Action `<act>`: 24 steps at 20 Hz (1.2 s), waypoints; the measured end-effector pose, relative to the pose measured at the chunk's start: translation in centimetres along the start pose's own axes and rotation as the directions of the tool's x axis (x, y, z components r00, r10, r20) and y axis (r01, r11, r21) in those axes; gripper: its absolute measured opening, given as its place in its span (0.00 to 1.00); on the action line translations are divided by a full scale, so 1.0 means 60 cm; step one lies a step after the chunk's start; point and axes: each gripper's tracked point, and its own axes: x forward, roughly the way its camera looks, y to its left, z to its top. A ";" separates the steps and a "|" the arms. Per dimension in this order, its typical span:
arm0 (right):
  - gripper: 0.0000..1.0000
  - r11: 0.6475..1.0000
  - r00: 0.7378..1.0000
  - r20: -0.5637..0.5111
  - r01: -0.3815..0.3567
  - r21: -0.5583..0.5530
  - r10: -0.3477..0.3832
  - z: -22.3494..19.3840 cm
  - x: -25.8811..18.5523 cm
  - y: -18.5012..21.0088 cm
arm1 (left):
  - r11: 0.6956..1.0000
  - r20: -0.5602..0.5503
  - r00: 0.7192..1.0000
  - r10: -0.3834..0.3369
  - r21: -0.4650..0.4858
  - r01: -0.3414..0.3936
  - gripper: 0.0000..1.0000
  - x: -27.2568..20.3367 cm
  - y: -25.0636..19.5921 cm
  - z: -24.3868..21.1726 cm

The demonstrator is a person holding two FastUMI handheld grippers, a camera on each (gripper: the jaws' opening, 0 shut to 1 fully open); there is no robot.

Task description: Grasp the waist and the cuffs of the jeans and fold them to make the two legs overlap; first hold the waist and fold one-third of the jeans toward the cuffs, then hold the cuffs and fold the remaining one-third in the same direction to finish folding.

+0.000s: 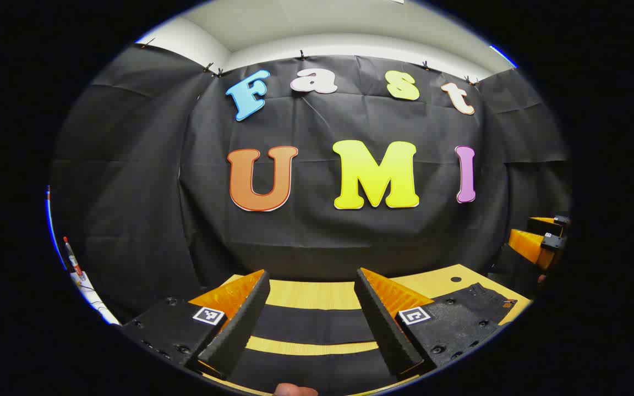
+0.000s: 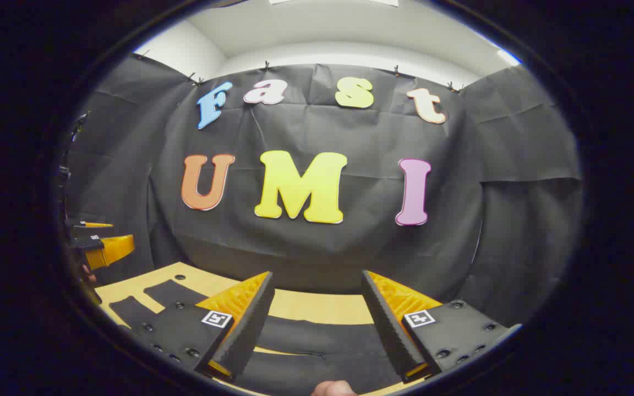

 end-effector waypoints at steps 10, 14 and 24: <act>0.96 1.000 1.000 0.003 0.009 -0.010 -0.009 0.001 0.008 -0.009 | 1.000 -0.007 1.000 -0.026 0.002 0.026 0.99 0.011 -0.012 -0.005; 0.96 1.000 1.000 -0.003 0.015 -0.007 -0.015 -0.003 0.014 -0.017 | 1.000 -0.015 1.000 -0.024 -0.003 0.024 0.99 0.012 -0.014 -0.011; 0.97 0.997 0.994 -0.074 0.079 -0.013 -0.080 -0.047 0.026 -0.119 | 0.998 -0.089 0.995 0.053 -0.032 -0.056 0.99 0.014 0.037 -0.057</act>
